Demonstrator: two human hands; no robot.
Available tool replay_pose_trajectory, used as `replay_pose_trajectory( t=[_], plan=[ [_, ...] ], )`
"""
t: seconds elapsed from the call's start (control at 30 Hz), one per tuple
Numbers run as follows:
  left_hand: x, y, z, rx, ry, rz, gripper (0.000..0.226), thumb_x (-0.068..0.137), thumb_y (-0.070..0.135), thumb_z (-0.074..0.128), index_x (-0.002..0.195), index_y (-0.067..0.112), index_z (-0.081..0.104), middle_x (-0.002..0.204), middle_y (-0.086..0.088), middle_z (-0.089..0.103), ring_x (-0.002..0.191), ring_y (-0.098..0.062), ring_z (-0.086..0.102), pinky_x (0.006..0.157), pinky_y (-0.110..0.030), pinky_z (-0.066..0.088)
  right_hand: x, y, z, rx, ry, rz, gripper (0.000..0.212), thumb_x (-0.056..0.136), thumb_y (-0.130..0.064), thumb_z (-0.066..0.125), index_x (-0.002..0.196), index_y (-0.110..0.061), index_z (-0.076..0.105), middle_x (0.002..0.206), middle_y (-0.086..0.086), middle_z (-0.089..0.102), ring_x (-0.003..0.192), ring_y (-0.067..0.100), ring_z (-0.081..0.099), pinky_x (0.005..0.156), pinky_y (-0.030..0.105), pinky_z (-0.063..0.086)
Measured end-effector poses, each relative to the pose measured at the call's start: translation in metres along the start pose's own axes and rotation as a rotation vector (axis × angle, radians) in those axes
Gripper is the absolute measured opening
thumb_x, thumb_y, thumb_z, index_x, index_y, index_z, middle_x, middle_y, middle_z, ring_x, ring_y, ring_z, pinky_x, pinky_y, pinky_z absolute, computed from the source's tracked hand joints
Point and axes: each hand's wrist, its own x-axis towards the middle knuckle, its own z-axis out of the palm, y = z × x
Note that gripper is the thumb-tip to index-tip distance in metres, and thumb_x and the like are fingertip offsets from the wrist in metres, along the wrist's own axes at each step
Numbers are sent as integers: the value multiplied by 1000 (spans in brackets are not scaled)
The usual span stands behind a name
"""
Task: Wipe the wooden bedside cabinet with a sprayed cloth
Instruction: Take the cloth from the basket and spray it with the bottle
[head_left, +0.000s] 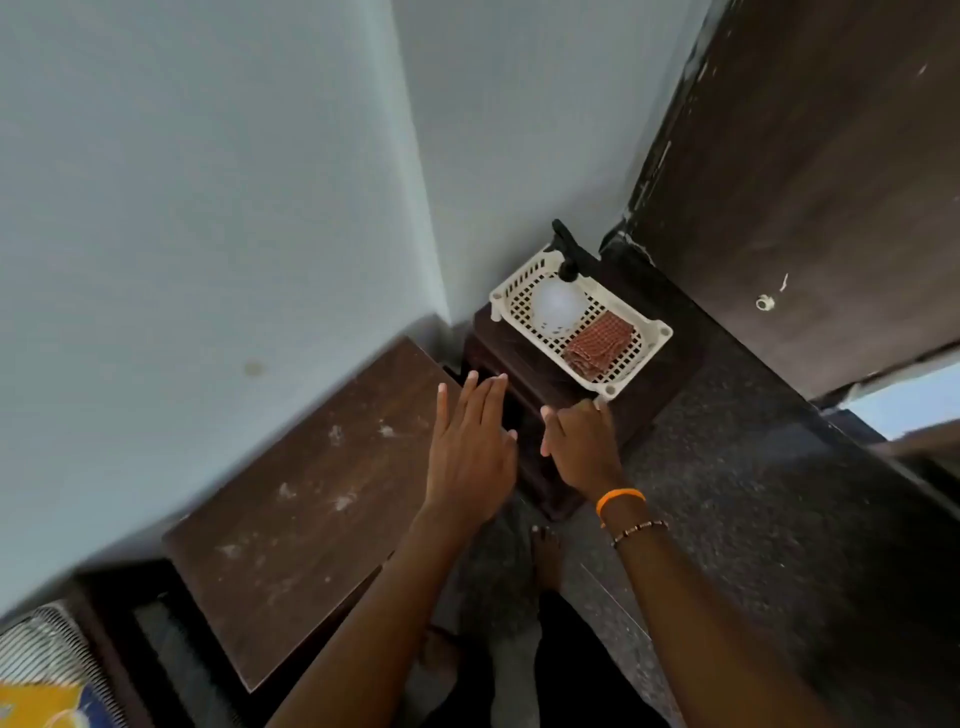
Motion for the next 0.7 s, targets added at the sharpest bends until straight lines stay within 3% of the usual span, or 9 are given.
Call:
replay_pose_trajectory(
  t=[0.03,0.13,0.27,0.43,0.53,0.6,0.7],
  plan=[
    [10,7,9,-60,-34,-19,55,85,23,45,137,5,39,139,-11,46,138,-28,29,112,-43,-1,8,12,1,-50,59,-35,42,89,-20,31,73,-10,69,60,7,66,65,36,62,86,60,49],
    [44,27,35,-158,-130,-95,56,90,23,47,142,10,30,147,-7,36,142,-23,17,112,-37,-8,44,48,-1,110,-18,104,42,98,-25,32,88,-6,68,86,14,71,86,35,63,92,48,45],
    [91,42,70,-252,-213,-167,56,92,21,48,143,11,28,148,-6,34,142,-22,16,115,-38,-1,100,95,11,347,-63,324,27,89,-12,50,112,2,56,119,21,56,111,36,51,96,42,41],
    [140,48,104,-494,-317,-373,52,91,18,50,140,10,35,141,-8,41,132,-22,36,111,-38,24,164,141,34,578,-94,719,42,79,-7,48,116,12,51,122,24,55,111,38,53,90,39,44],
    [152,46,118,-528,-367,-421,45,92,17,50,136,13,42,137,-6,45,122,-18,45,94,-24,32,187,144,43,680,-37,890,48,81,-7,52,125,9,43,131,21,50,119,35,50,93,35,44],
    [157,43,126,-576,-402,-459,41,93,15,49,133,12,45,134,-5,48,118,-15,47,87,-15,30,196,142,47,713,39,960,56,80,-8,59,129,7,36,133,23,46,121,38,47,100,44,43],
    [163,38,131,-647,-421,-505,41,92,8,48,133,11,45,130,-8,52,118,-17,49,89,-19,35,199,139,46,819,74,964,46,75,-11,68,114,5,49,114,21,61,105,36,59,80,40,51]
  ],
)
